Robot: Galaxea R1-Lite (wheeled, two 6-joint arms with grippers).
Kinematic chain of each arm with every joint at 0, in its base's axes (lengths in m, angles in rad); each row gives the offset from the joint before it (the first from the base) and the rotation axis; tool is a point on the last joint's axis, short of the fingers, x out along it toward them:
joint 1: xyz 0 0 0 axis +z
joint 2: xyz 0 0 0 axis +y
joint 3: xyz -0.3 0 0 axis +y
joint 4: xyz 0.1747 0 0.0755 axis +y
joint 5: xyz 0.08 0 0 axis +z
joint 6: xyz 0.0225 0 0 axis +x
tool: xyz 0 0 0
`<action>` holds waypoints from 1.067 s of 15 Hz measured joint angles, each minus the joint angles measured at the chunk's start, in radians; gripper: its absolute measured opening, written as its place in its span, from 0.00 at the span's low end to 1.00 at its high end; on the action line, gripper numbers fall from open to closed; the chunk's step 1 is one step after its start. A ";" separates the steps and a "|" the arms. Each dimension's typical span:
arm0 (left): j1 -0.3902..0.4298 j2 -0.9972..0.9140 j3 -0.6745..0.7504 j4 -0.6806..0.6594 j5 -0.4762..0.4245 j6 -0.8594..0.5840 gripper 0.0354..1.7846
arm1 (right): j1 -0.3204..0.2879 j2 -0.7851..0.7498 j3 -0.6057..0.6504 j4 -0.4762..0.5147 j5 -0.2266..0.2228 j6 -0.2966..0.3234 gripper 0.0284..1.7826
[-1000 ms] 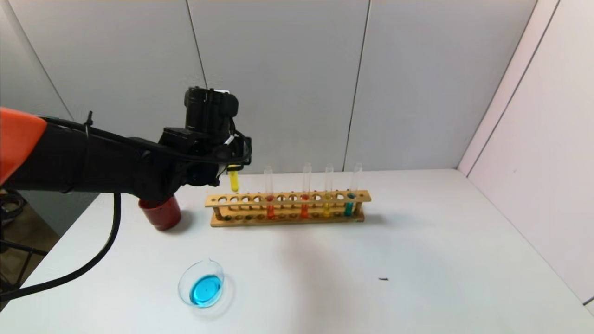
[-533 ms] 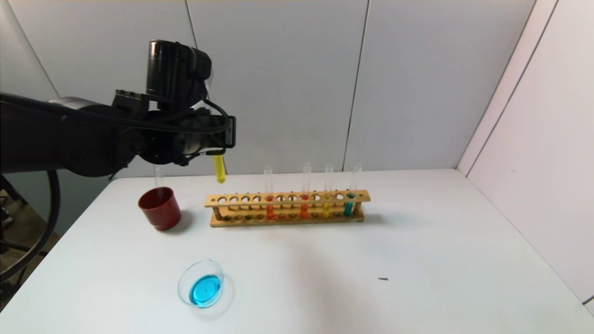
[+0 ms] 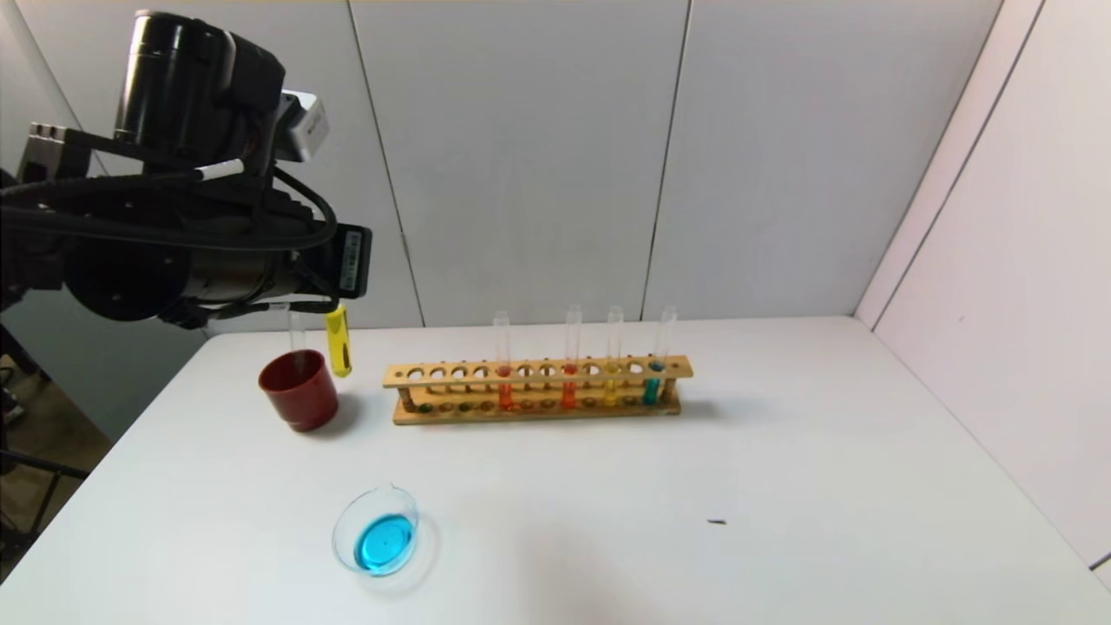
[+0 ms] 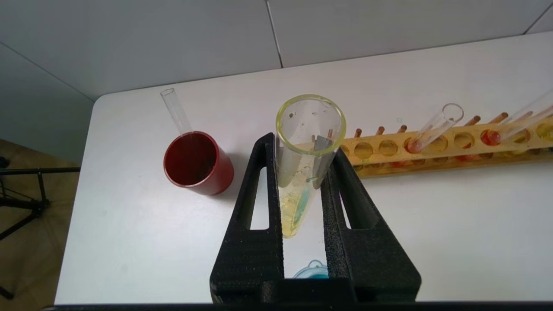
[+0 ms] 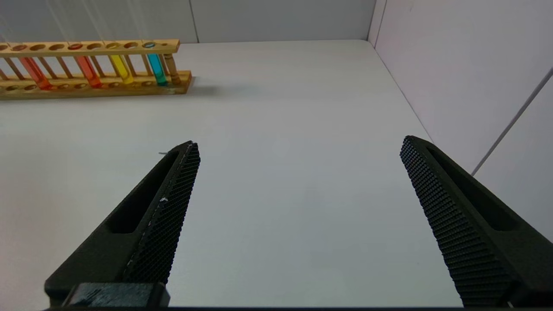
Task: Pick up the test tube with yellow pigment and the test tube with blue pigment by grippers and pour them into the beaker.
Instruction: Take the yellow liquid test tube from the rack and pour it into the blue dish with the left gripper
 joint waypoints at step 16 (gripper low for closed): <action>0.001 -0.170 0.411 0.033 -0.002 0.345 0.16 | 0.000 0.000 0.000 0.000 0.000 0.000 0.95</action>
